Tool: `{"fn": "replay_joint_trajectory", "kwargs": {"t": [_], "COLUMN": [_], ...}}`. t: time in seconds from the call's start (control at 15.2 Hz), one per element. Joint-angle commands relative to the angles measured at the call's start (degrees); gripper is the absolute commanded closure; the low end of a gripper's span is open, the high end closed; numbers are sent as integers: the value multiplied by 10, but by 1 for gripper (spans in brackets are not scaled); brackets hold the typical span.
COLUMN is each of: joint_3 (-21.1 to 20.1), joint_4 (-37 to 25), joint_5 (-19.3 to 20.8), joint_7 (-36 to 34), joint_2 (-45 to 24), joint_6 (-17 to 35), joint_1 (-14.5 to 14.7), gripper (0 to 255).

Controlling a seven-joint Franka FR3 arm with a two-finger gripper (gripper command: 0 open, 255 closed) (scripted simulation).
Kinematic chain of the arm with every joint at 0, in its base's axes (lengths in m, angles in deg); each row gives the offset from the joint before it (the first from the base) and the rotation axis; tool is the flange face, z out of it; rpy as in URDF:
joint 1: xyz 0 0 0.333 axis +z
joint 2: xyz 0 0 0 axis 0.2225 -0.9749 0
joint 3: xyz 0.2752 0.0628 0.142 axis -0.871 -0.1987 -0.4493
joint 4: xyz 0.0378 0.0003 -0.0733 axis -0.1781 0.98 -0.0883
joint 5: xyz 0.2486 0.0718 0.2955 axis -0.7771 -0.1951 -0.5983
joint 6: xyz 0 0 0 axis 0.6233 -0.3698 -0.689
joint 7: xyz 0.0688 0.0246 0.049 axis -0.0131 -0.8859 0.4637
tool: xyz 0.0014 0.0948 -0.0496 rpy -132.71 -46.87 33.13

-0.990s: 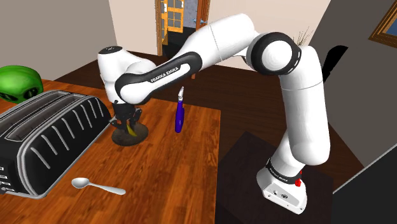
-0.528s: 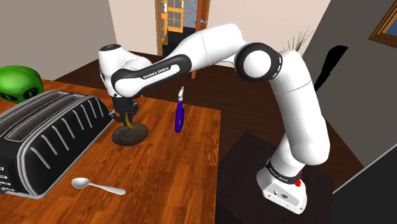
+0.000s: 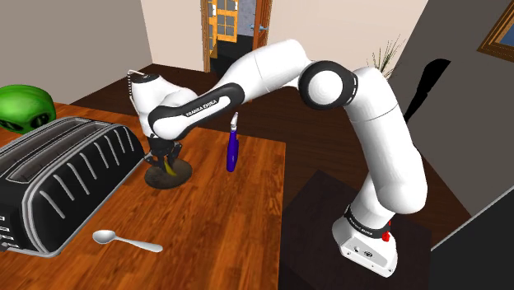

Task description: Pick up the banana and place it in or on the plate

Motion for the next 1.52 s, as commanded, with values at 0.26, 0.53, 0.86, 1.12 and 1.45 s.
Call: {"fn": "replay_joint_trajectory", "kwargs": {"t": [0.26,0.53,0.86,1.12,1.45], "joint_3": [2,2,2,-6,-8], "joint_4": [5,5,5,-8,-12], "joint_5": [3,3,3,-8,-10], "joint_7": [-1,-1,-1,5,6], "joint_2": [-7,-7,-7,21,28], "joint_6": [12,12,12,-28,-39], "joint_1": [0,0,0,-3,-3], "gripper": [255,255,0,0,0]}}
